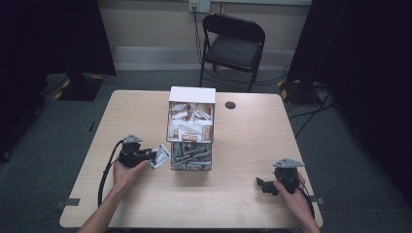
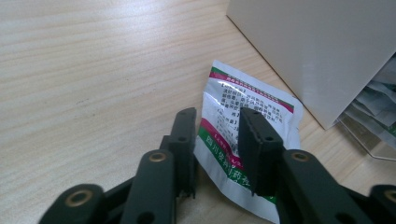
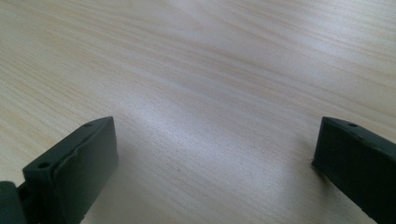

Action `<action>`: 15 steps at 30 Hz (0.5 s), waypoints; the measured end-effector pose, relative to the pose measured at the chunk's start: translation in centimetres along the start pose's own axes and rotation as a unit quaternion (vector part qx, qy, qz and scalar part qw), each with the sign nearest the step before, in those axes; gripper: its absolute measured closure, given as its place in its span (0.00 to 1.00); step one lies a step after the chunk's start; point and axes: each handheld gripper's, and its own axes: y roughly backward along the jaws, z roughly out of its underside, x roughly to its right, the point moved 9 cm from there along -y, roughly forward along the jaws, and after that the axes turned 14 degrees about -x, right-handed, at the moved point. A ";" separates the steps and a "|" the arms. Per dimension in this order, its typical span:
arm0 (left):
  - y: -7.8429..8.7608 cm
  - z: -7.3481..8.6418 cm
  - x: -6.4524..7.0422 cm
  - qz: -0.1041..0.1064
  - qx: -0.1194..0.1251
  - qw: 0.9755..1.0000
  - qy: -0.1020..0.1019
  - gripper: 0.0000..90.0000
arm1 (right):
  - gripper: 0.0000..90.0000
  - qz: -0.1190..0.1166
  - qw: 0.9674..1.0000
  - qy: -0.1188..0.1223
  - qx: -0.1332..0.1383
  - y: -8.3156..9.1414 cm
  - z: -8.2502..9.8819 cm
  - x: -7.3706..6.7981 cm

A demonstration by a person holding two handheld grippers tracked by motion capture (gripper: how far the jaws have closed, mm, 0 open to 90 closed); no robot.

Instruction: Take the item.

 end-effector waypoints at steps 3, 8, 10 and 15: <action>0.1 -0.1 0.0 -0.004 0.003 1.000 0.001 0.67 | 0.00 0.000 1.000 0.000 0.000 0.0 0.0 0.0; 0.8 -0.4 -0.4 -0.012 0.015 1.000 0.010 0.55 | 0.00 0.000 1.000 0.000 0.000 0.0 0.0 0.0; 1.4 -0.5 -0.5 -0.016 0.021 1.000 0.007 0.46 | 0.00 0.000 1.000 0.000 0.000 0.0 0.0 0.0; 2.1 -0.6 -0.3 -0.010 0.026 1.000 0.004 0.35 | 0.00 0.000 1.000 0.001 0.001 0.0 0.0 0.0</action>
